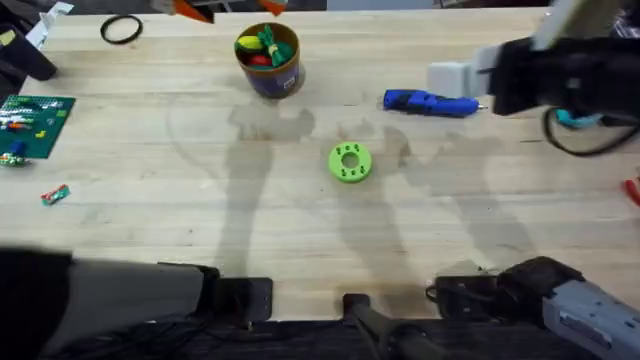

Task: Pick up the gripper from the table and insert it into the empty holder that is missing its gripper. Then pick up a screw, insert it into the mounting hole, and use the screwdriver to tighten it. Finally, clean up the table by picking up the vegetable and placing it into the bucket.

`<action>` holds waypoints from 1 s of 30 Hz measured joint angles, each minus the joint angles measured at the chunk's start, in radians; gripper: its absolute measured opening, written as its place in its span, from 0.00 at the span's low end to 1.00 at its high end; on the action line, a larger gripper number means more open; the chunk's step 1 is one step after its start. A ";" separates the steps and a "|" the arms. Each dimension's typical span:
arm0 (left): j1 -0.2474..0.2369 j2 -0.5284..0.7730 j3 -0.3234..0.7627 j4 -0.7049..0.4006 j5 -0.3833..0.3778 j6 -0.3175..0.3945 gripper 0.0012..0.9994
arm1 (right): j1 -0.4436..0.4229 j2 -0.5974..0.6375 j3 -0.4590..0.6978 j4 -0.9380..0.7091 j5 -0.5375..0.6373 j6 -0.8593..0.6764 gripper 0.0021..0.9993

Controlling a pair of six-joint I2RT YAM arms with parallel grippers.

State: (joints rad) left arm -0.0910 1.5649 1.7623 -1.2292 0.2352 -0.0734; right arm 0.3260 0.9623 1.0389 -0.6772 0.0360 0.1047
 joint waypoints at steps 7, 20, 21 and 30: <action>0.000 -0.083 0.004 -0.179 0.000 0.014 1.00 | 0.000 -0.120 0.004 -0.043 0.000 0.000 0.97; 0.000 -0.080 0.004 -0.222 0.001 0.016 1.00 | 0.000 -0.132 0.004 -0.050 0.000 0.000 0.97; 0.000 -0.080 0.004 -0.222 0.001 0.016 1.00 | 0.000 -0.132 0.004 -0.050 0.000 0.000 0.97; 0.000 -0.080 0.004 -0.222 0.001 0.016 1.00 | 0.000 -0.132 0.004 -0.050 0.000 0.000 0.97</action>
